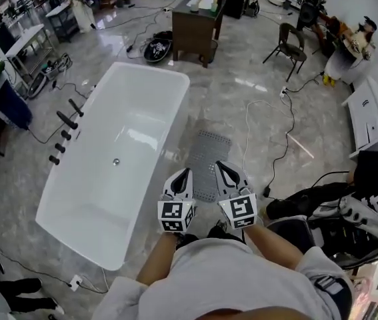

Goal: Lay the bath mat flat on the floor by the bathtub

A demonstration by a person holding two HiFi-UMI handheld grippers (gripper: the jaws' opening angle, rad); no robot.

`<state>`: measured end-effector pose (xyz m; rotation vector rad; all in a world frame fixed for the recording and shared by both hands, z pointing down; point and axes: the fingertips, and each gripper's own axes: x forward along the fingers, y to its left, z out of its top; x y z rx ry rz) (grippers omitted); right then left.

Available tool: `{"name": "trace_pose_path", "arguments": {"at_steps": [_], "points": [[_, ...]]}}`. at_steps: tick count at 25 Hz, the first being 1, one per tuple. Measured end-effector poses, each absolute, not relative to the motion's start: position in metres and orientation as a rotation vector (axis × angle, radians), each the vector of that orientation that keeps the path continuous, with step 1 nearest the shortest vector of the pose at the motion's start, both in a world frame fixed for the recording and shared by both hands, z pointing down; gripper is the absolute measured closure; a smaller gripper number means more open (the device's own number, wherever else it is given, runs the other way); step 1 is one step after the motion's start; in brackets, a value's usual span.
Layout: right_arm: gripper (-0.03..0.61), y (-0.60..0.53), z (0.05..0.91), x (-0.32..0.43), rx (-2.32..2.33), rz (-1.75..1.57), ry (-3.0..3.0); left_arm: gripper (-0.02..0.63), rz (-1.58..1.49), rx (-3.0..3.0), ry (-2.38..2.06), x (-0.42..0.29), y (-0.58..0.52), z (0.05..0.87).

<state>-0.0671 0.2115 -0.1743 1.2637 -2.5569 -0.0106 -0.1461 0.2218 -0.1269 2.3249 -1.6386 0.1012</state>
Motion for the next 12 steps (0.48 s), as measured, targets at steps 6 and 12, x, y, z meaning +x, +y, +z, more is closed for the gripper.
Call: {"name": "trace_pose_path", "arguments": {"at_steps": [6,12], "points": [[0.572,0.224,-0.173,-0.058,1.254,-0.056,-2.534,0.601,0.016,2.340,-1.633,-0.134,0.220,-0.134],[0.572,0.232,-0.172,-0.057,1.274,-0.025,-2.495,0.601,0.020,2.351,-1.609,-0.136,0.234,-0.136]]}}
